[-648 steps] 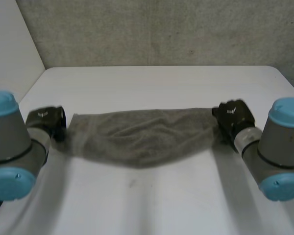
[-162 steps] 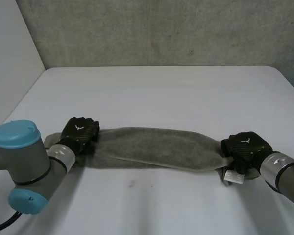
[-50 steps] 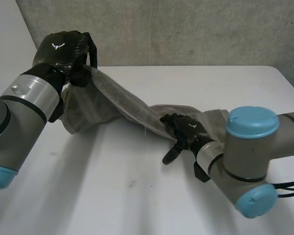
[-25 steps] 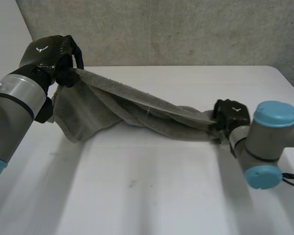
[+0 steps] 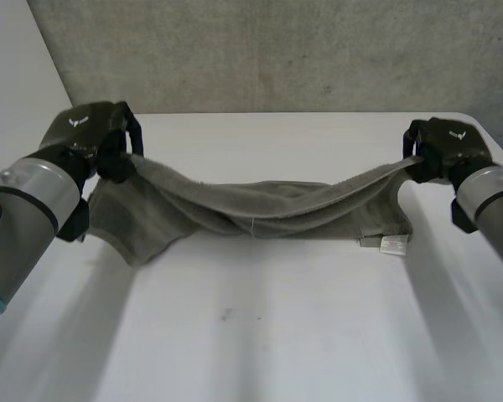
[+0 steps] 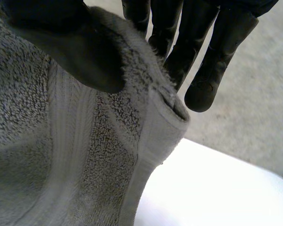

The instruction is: Fold the towel.

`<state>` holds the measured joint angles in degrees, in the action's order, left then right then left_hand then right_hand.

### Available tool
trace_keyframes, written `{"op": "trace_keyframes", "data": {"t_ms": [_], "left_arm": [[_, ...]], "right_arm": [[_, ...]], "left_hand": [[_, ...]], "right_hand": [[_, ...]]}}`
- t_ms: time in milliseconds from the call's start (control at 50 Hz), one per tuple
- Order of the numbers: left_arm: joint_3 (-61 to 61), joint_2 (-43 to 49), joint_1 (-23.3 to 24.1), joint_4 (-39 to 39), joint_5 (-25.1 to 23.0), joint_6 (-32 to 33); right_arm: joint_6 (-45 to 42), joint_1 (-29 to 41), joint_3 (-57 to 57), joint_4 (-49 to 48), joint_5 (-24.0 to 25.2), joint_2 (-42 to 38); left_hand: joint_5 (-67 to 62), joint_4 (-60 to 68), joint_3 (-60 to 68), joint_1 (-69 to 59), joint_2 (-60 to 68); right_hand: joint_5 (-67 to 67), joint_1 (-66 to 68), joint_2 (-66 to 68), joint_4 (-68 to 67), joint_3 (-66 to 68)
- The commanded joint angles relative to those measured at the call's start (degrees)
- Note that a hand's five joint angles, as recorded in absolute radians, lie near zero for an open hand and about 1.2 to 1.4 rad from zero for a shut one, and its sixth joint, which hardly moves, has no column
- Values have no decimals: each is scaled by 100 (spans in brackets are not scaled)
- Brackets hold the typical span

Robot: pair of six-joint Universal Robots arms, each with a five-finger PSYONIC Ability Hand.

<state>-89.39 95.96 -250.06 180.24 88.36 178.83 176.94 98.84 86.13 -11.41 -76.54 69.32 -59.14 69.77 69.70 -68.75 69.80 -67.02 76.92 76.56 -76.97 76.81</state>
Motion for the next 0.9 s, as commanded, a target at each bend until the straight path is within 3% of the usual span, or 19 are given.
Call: {"op": "trace_keyframes", "data": {"t_ms": [20,160,260,380,540,620,760,800,820,860,900], "left_arm": [[-218,-33,-121,-708,-12,108],[-553,-33,-227,-1334,-21,803],[-852,-24,-245,-1475,-21,1260],[-1063,239,-280,-1422,-12,1602],[-404,1329,-280,-1158,5,1849],[594,1951,-271,-668,-12,1910],[2509,2620,-271,-35,-3,1876],[3042,2735,-262,178,14,1831],[3529,2796,-262,465,23,1779],[3903,2797,-254,881,23,1655],[4184,2692,-236,1956,5,1122]], "right_arm": [[-1351,-251,-298,1962,657,678],[-3505,-576,-282,4134,640,863],[-4280,-603,-45,4910,658,916],[-4563,-568,202,4921,640,749],[-4510,-348,-501,4288,-107,-420],[-4248,20,-1648,3596,-571,-1059],[-3526,267,-3401,2354,-678,-1518],[-3167,381,-4066,1428,-687,-1553],[-3166,382,-4069,1423,-687,-1553],[-2825,443,-4437,303,-696,-1457],[-2623,460,-4447,-224,-704,-1326]], "left_hand": [[-1086,1023,1030,-1125,1020],[-1086,1023,1030,-1125,1020],[-1086,1023,1030,-1125,1020],[-1086,1023,1030,-1125,1020],[-1086,1023,1030,-1125,1020],[-1086,1023,1030,-1125,1020],[-1086,1023,1030,-1125,1020],[-1086,1023,1030,-1125,1020],[-1086,1023,1030,-1125,1020],[-1086,1023,1030,-1125,1020],[-1086,1023,1030,-1125,1020]], "right_hand": [[-298,308,344,-303,319],[-298,308,344,-303,319],[-298,308,344,-303,319],[-298,308,344,-303,319],[-298,308,344,-303,319],[-298,308,344,-303,319],[-298,308,344,-303,319],[-298,308,344,-303,319],[-298,308,344,-303,319],[-298,308,344,-303,319],[-298,308,344,-303,319]]}}
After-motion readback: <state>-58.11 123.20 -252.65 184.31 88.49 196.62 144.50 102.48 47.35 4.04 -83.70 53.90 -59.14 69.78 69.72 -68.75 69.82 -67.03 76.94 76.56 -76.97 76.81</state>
